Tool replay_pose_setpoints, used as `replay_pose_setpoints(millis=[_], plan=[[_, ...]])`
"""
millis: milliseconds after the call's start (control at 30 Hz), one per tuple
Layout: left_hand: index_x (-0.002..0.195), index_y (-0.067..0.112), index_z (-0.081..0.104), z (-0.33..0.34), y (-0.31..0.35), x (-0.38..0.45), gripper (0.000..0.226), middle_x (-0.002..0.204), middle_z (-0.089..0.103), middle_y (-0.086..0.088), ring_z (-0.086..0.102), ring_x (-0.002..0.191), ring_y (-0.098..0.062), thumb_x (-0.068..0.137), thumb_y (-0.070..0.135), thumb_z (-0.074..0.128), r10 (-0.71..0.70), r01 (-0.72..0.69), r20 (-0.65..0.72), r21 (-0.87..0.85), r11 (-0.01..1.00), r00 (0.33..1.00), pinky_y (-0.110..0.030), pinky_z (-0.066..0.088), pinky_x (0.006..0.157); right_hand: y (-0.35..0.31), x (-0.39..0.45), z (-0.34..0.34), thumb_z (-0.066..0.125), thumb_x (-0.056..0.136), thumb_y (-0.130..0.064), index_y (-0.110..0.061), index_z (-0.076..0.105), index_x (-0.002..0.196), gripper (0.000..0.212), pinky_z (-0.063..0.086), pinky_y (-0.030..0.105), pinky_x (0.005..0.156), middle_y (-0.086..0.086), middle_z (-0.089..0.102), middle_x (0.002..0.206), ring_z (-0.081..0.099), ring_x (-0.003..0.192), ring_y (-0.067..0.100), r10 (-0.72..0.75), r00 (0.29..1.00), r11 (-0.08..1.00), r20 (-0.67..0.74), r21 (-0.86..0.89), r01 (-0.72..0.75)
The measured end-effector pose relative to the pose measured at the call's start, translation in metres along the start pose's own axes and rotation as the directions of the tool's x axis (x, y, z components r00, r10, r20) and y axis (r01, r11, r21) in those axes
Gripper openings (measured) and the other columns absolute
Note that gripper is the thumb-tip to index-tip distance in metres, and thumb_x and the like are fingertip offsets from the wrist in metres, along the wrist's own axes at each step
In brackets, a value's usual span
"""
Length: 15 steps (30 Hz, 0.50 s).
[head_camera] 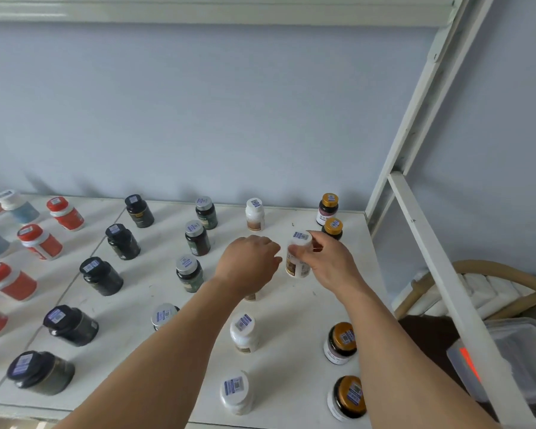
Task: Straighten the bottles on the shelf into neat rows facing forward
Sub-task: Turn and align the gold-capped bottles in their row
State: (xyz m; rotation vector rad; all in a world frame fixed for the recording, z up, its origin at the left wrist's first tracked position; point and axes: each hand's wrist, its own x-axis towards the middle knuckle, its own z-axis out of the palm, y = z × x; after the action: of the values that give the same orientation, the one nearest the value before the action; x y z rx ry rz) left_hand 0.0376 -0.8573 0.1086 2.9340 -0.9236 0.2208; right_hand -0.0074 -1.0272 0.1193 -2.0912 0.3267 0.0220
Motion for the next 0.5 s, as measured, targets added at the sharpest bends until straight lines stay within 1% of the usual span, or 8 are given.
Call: replay_pose_setpoints(millis=[67,233,400,500], plan=[[0.112,0.021,0.065,-0.001,-0.015,0.003,0.032,0.107,0.068,0.003,0.061,0.099,-0.021,0.097,0.040,0.043,0.001,-0.001,-0.015,-0.014,1.000,1.000,-0.032,0.046,0.078,-0.008,0.006,0.012,0.068,0.086,-0.046,-0.025,0.057,0.131,0.050,0.045,0.027,0.084,-0.006,0.064,0.125,0.058,0.108,0.012,0.009,1.000,1.000,-0.009,0.015,-0.009],[0.111,0.019,0.065,-0.002,-0.053,0.012,0.032,0.107,0.067,0.001,0.061,0.097,-0.023,0.097,0.040,0.045,0.027,-0.029,-0.041,-0.051,0.998,0.999,-0.033,0.045,0.076,-0.026,0.026,0.040,0.071,0.086,-0.044,-0.030,0.062,0.119,0.037,0.047,0.027,0.086,-0.013,0.066,0.110,0.061,0.104,0.010,0.037,0.999,0.998,-0.010,0.060,-0.036],[0.114,0.020,0.063,0.001,-0.084,0.020,0.033,0.112,0.066,0.002,0.060,0.103,-0.023,0.098,0.040,0.042,0.039,-0.040,-0.011,-0.071,0.997,0.999,-0.034,0.044,0.081,-0.037,0.044,0.066,0.073,0.084,-0.040,-0.034,0.064,0.111,0.029,0.045,0.020,0.075,-0.015,0.069,0.103,0.063,0.096,0.003,0.029,0.999,0.997,-0.019,0.078,-0.027],[0.116,0.020,0.062,0.005,-0.096,0.024,0.034,0.112,0.067,0.001,0.060,0.103,-0.023,0.098,0.041,0.042,0.023,-0.023,-0.001,-0.086,0.996,1.000,-0.034,0.046,0.082,-0.038,0.056,0.078,0.074,0.084,-0.035,-0.033,0.065,0.110,0.028,0.043,0.018,0.070,-0.015,0.070,0.100,0.064,0.093,0.004,0.038,0.999,0.995,-0.002,0.089,-0.038]])
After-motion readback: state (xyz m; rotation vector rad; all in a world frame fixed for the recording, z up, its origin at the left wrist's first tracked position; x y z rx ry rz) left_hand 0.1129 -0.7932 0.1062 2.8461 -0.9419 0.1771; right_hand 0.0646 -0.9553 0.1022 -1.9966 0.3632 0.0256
